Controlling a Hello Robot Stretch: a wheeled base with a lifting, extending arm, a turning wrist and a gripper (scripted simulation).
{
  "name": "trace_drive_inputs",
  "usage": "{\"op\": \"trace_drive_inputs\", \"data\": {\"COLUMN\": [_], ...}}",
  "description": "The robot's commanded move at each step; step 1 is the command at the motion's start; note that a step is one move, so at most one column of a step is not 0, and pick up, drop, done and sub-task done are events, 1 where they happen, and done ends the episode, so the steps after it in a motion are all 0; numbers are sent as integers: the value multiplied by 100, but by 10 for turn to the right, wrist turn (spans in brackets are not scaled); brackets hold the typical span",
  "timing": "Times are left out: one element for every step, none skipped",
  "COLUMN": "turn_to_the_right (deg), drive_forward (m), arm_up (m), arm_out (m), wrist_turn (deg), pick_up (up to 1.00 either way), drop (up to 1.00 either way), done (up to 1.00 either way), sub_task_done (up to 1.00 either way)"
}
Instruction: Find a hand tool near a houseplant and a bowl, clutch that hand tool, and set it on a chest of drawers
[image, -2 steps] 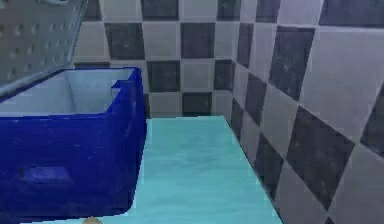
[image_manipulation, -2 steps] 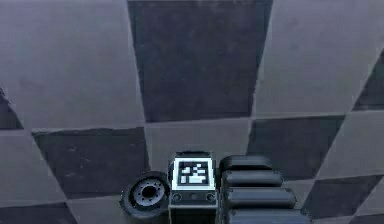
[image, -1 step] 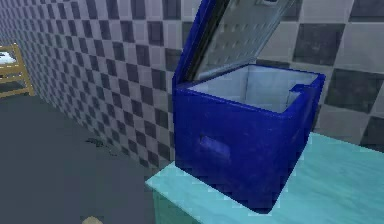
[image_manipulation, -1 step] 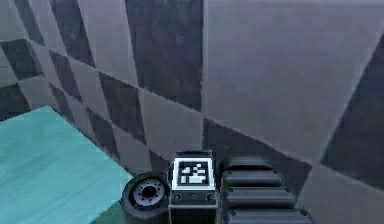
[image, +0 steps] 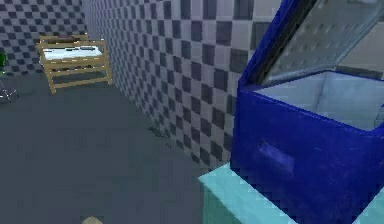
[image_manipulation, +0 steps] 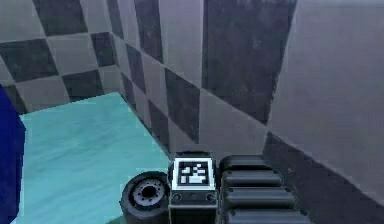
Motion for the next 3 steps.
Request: {"op": "trace_drive_inputs", "data": {"turn_to_the_right": [-30,0,-450], "drive_forward": [0,20,0], "arm_up": [0,0,0], "arm_out": [0,0,0], "wrist_turn": [0,0,0], "pick_up": [0,0,0], "drop": [0,0,0], "done": [0,0,0], "sub_task_done": [0,0,0]}}
